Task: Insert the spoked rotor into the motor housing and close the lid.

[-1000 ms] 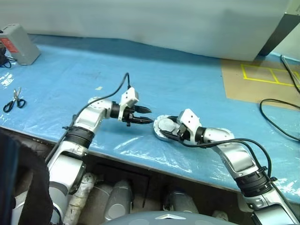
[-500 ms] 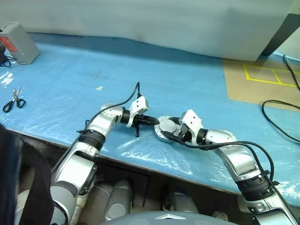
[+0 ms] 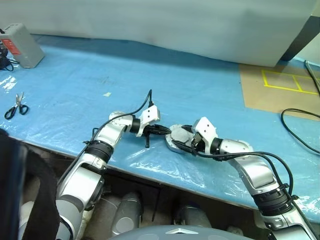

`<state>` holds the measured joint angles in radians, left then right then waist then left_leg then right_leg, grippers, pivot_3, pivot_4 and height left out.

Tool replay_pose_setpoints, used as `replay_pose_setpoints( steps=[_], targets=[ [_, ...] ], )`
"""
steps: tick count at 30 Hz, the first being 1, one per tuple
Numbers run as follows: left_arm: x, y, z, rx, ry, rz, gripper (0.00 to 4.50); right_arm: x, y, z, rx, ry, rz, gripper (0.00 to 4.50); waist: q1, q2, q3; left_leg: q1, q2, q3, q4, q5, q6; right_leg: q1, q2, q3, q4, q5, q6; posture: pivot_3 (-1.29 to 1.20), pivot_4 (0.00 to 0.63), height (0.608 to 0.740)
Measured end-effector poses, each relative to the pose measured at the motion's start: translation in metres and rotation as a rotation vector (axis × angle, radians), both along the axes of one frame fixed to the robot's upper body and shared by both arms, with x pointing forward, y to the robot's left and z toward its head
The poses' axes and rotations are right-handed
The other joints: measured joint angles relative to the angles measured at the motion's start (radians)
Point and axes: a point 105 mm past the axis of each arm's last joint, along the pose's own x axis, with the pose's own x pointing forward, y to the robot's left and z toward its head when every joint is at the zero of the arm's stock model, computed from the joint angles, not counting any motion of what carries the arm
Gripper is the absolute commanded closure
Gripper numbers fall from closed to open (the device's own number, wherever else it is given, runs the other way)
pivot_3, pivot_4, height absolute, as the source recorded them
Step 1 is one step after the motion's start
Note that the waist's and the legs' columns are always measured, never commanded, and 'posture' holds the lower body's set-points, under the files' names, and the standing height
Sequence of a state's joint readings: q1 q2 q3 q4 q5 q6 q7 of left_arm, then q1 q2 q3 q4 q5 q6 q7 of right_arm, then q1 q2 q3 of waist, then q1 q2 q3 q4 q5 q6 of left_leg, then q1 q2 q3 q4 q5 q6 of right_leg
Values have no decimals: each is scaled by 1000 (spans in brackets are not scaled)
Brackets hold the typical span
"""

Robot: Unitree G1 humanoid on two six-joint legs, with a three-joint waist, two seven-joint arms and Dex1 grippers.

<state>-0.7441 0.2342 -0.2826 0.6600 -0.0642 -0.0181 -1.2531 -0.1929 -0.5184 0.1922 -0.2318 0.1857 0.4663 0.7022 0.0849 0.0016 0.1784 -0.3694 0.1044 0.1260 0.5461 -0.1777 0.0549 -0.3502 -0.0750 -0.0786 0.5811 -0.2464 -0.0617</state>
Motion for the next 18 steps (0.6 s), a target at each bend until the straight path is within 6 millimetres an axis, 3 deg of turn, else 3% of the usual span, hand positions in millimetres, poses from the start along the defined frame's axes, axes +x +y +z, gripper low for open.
replay_pose_setpoints(
  steps=[3, 9, 13, 15, 18],
  targets=[
    [-1, -2, 1, -3, 4, -9, 4500, 2, -2, 5, 33, 24, -20, 23, 9, 0, 0, -2, 0, 0, -2, 0, 0, -1, 0, 0, -2, 3, -5, 0, 150, 740],
    [-3, -4, 3, -7, -1, -29, 4500, 0, -10, 28, 267, 132, -56, 23, 12, 2, 0, -12, -1, 0, -2, 0, 8, -8, 0, -1, -3, 3, -5, 0, 150, 740],
    [-3, -4, 3, -6, -4, -29, 4500, 2, -32, 42, 411, 183, -152, 23, 13, 2, 0, -12, -1, 0, -1, 0, 7, -9, 0, -2, -3, 3, -5, 0, 150, 740],
    [-3, -4, 2, -5, -3, -28, 4500, 4, -52, 35, 477, 273, -248, 23, 13, 2, 0, -11, -1, 0, -1, 0, 6, -8, 0, -2, -4, 3, -5, 0, 150, 740],
    [-3, -3, 2, -4, -5, -30, 4500, -11, -75, 6, 529, 472, -359, 23, 14, 3, -1, -11, -1, 0, -2, -1, 4, -7, 0, -2, -5, 2, -4, 0, 150, 740]
  ],
)
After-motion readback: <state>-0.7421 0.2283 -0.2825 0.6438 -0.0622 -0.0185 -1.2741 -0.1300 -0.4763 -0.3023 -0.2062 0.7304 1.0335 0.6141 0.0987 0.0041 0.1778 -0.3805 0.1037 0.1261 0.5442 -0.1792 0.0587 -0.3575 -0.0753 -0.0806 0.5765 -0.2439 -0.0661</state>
